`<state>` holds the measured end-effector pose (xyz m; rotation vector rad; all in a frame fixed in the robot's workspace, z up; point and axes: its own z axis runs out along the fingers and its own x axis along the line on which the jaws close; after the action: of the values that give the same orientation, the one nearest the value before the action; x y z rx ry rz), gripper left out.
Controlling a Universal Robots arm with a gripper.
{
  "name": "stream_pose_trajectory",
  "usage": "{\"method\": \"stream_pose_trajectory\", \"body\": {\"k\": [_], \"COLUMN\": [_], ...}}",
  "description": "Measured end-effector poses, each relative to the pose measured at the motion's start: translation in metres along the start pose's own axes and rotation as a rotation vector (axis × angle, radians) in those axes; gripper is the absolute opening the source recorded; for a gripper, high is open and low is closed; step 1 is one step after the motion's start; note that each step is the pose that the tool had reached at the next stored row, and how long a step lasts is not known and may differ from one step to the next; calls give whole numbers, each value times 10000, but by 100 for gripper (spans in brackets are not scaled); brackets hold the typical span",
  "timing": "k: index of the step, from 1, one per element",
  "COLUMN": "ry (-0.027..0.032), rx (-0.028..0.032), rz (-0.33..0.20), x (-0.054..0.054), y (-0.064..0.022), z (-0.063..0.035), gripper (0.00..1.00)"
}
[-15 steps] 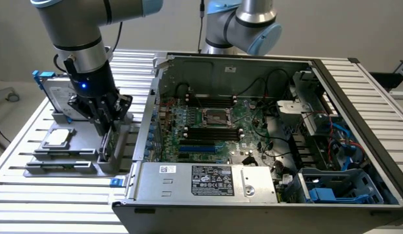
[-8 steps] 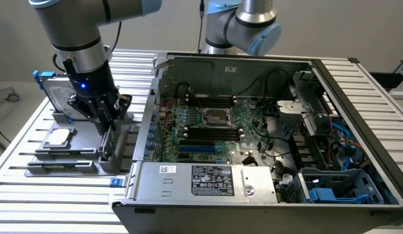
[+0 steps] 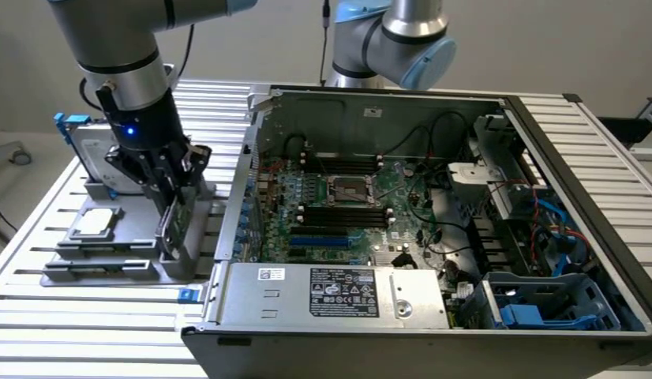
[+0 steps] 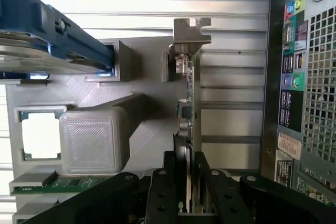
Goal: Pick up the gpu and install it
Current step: 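Pick up the gpu and move the gpu toward the slot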
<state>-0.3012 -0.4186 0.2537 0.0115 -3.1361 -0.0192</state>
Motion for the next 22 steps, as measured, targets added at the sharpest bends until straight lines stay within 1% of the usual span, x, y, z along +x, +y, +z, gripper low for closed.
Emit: {"method": "stream_pose_trajectory", "body": {"k": [2,7,11,13,16,22], "ry": [8,26,35,35,36,35], "rx": [-47,-144,-200,-217,-233,-245], "rz": [-1,-1,-1,-1,-2,-2], "x": [1,5,7,7,8,9], "y": [0,1,1,1,0,-1], "z": [-37,-134,-234,-303,-432,-703], "gripper": [27,27,27,27,27,27]}}
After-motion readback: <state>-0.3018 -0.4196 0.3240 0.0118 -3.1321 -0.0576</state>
